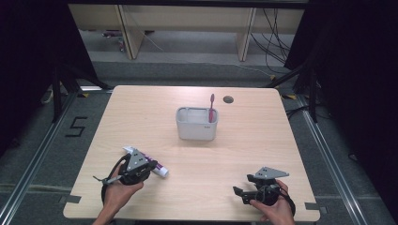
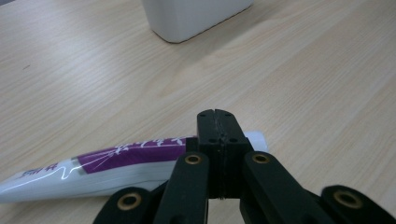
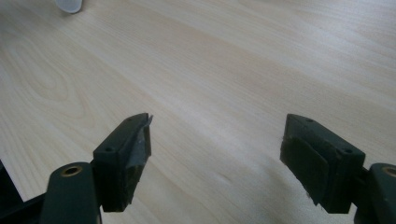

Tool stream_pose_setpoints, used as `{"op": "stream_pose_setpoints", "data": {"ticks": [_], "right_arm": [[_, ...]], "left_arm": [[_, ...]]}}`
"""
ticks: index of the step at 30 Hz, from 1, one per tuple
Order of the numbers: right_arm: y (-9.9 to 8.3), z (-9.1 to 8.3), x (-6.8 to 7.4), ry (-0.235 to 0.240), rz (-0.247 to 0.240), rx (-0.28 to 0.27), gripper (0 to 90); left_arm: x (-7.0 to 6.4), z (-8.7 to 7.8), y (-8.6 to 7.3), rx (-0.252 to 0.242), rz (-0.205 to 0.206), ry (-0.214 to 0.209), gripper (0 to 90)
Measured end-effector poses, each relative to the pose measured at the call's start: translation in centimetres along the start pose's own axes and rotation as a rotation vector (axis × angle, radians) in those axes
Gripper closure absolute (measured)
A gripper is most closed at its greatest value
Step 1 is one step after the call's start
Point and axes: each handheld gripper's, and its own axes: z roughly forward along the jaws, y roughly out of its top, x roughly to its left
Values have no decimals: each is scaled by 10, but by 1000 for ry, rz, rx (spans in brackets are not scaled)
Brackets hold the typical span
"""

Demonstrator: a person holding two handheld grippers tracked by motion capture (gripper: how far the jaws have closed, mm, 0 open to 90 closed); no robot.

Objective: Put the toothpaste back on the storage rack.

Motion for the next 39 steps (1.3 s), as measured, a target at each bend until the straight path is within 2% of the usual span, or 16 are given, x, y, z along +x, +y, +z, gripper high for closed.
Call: {"op": "stream_pose_setpoints", "data": {"ticks": [10,12,13,15,16,20,23,25,28,30,31,32,33,36,37,39], "right_arm": [[0,0,0,0,-18,-19,254],[0,-1,-1,4,-11,-8,254],[1,0,-2,4,-37,-15,254],[0,-1,0,5,-6,-5,254],[0,-1,0,-2,-10,-5,254],[0,0,0,1,-17,-20,254],[0,-1,0,4,-12,-6,254],[1,-1,-1,-10,-41,-13,254],[0,0,0,10,-18,-5,254],[1,-1,-1,-9,-40,-10,254],[0,-1,0,-1,-33,-12,254],[0,-1,0,5,-21,-8,254],[0,-1,0,7,-17,-10,254],[0,-1,1,5,-19,-10,254],[0,-1,0,5,-22,-9,255],[0,-1,0,5,-19,-9,254]], "left_arm": [[-10,22,10,25,13,-32,896],[-11,25,11,31,21,-39,896],[-12,27,12,37,18,-39,896],[-12,28,12,41,19,-40,896],[-11,30,12,47,16,-36,896],[-9,32,11,57,7,-33,896],[-9,34,8,68,7,-30,896],[-7,35,6,75,9,-32,896],[-7,34,5,79,7,-40,896],[-8,33,5,84,10,-43,896],[-8,32,5,94,26,-44,896],[-9,32,5,85,14,-44,896],[-9,30,4,99,32,-54,896],[-11,27,2,92,20,-65,896],[-10,25,1,109,38,-68,896],[-11,24,0,103,33,-69,896]]}}
